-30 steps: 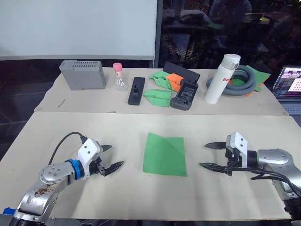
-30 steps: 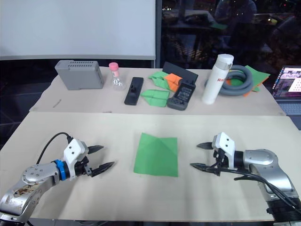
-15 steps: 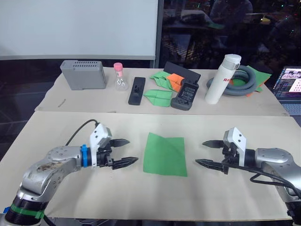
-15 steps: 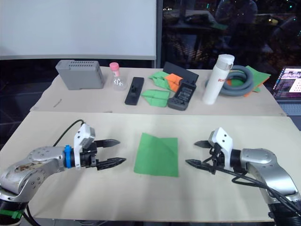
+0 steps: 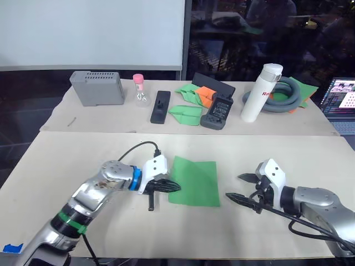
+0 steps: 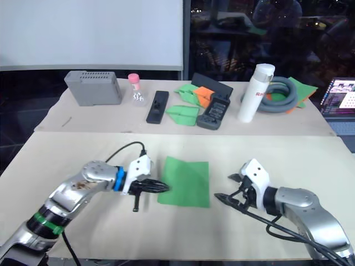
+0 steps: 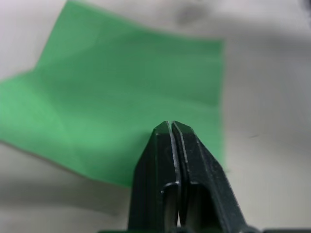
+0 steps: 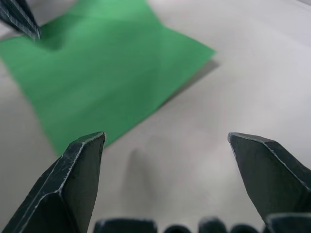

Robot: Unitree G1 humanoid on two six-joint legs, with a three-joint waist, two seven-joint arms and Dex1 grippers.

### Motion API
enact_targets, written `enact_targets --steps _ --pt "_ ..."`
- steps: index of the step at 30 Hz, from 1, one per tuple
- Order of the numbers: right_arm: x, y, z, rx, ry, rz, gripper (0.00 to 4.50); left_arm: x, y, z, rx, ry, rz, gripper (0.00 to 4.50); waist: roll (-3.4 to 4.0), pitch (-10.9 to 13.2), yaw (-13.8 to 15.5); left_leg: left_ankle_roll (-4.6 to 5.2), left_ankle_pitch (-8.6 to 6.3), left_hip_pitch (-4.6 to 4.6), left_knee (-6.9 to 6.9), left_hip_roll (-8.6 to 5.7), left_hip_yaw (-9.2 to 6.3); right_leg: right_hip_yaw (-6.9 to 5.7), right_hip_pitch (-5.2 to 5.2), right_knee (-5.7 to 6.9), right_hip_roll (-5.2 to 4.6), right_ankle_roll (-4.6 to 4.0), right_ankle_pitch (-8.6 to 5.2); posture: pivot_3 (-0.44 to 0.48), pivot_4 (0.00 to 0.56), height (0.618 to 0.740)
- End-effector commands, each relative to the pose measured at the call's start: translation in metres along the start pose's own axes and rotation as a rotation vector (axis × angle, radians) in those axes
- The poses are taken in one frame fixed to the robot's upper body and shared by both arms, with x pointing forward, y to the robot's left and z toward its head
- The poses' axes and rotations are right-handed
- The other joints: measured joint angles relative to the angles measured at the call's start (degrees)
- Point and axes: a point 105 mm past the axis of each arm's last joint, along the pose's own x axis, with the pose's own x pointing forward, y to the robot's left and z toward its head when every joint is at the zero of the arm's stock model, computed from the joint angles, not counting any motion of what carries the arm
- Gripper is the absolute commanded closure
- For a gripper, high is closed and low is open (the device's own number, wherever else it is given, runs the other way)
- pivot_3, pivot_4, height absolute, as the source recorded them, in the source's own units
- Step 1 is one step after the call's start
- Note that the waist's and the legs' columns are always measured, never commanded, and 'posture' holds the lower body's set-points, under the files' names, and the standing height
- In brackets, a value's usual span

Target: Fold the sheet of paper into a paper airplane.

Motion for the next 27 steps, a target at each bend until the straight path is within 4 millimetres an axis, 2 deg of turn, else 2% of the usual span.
enact_targets --steps 1,5,9,12,17,25,26,27 --pt "0.001 -0.014 0.009 -0.011 -0.018 -0.085 0.00 0.008 0.011 -0.002 0.031 0.013 0.051 4.46 0.00 0.00 -0.02 0.01 -0.01 -0.04 0.04 0.00 0.01 0.00 -0.02 0.01 0.00 0.01 0.00 0.000 0.150 0.740" --pt "0.007 -0.019 0.014 -0.018 -0.027 -0.105 0.00 0.012 0.006 -0.014 -0.001 0.033 0.057 4.46 0.00 -0.01 0.00 0.02 -0.01 -0.02 0.10 0.03 0.00 0.00 0.00 0.05 0.00 0.03 0.00 0.000 0.150 0.740" --pt "0.019 -0.035 0.024 -0.060 -0.042 -0.166 0.00 0.013 -0.004 -0.025 -0.033 0.054 0.051 4.46 0.00 -0.01 -0.15 0.03 -0.02 0.05 0.10 0.04 0.02 0.03 0.06 0.06 -0.01 0.03 0.01 0.000 0.150 0.740" --pt "0.030 -0.039 0.024 -0.064 -0.028 -0.143 0.00 0.015 -0.008 -0.028 -0.050 0.055 0.061 4.46 0.01 -0.02 -0.22 0.03 -0.02 0.08 0.10 0.06 0.02 0.03 0.06 0.09 0.00 0.03 0.01 0.000 0.150 0.740" --pt "0.036 -0.032 0.019 -0.123 0.018 -0.045 1.49 0.016 -0.008 -0.031 -0.076 0.051 0.085 4.50 0.01 -0.03 -0.02 0.03 -0.02 0.08 0.10 0.05 0.01 0.00 0.07 0.10 0.00 0.03 0.01 0.000 0.150 0.740" --pt "0.039 -0.004 0.009 -0.106 0.037 0.136 4.31 0.012 -0.006 -0.041 -0.089 0.059 0.103 4.50 0.00 -0.05 -0.09 0.05 -0.03 0.15 0.12 0.07 0.03 0.01 0.14 0.11 0.00 0.04 0.01 0.000 0.150 0.740" --pt "0.040 -0.001 0.009 -0.098 0.037 0.151 4.49 0.012 -0.005 -0.042 -0.090 0.058 0.108 4.50 0.00 -0.05 -0.09 0.05 -0.03 0.15 0.12 0.07 0.03 0.01 0.13 0.11 0.00 0.04 0.01 0.000 0.150 0.740" --pt "0.040 0.003 0.007 -0.096 0.041 0.168 4.49 0.012 -0.005 -0.042 -0.092 0.054 0.112 4.50 0.01 -0.05 -0.09 0.05 -0.03 0.14 0.12 0.07 0.03 0.02 0.13 0.11 -0.01 0.04 0.01 0.000 0.150 0.740"
